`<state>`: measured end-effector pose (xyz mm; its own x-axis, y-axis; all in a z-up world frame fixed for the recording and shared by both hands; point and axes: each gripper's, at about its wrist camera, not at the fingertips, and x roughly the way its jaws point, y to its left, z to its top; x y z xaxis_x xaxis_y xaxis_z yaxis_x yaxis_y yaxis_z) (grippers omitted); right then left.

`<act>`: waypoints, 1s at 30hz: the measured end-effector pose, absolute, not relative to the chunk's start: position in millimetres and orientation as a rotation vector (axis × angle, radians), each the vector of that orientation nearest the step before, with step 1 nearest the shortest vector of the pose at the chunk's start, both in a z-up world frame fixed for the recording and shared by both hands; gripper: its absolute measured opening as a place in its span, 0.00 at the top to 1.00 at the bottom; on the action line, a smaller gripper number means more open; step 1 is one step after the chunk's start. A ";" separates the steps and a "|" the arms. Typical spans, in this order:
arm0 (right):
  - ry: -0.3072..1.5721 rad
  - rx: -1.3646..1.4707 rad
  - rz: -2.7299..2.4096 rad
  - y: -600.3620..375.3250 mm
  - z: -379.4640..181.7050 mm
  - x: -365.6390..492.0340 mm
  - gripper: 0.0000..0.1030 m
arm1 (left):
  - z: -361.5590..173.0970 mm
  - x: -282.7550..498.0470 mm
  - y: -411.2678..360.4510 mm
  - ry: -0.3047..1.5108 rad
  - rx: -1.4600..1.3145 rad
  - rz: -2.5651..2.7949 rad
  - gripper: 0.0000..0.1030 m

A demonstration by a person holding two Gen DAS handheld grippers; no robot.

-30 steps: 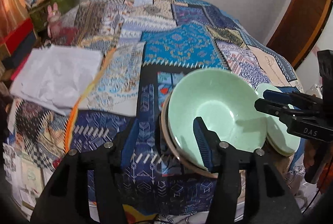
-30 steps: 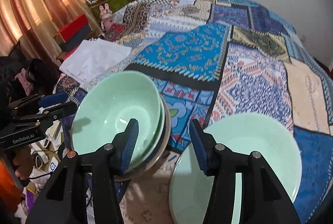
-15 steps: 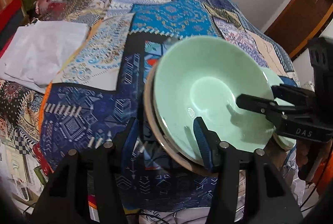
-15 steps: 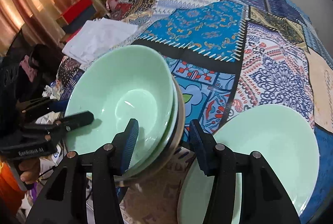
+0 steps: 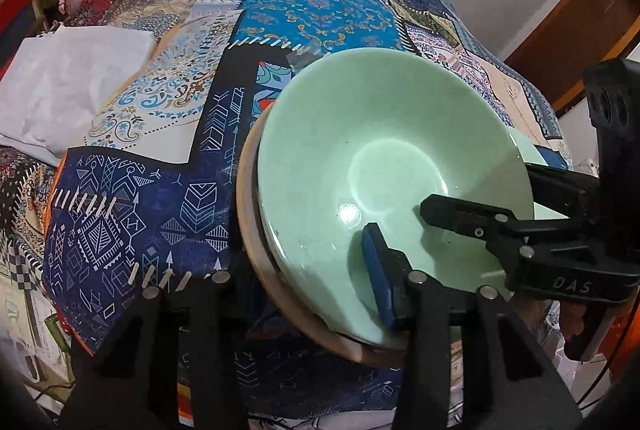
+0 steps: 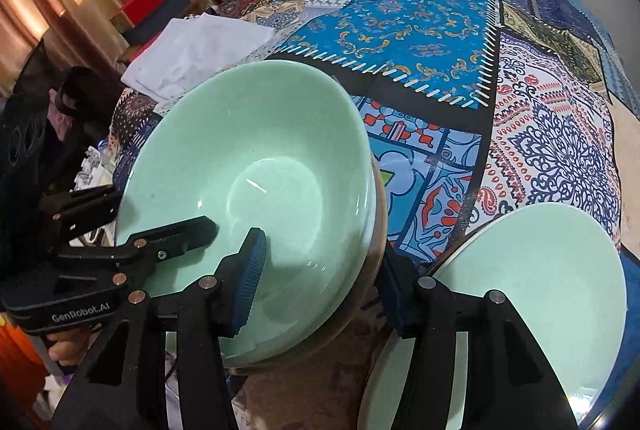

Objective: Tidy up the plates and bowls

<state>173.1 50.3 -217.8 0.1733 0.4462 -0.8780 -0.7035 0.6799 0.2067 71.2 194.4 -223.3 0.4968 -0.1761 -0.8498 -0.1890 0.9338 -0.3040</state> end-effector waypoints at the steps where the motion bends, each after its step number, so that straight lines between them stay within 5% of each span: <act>1: 1.131 -0.260 0.828 48.5 -217.4 174.1 0.55 | -223.3 70.5 194.9 1.058 -0.391 0.015 0.59; 9: 1.143 -0.148 0.799 35.0 -216.5 180.7 0.69 | -220.7 65.8 192.9 1.042 -0.397 0.070 0.63; 30: 1.078 -0.023 0.777 23.6 -193.7 182.2 0.72 | -194.0 67.3 187.2 0.997 -0.373 0.107 0.62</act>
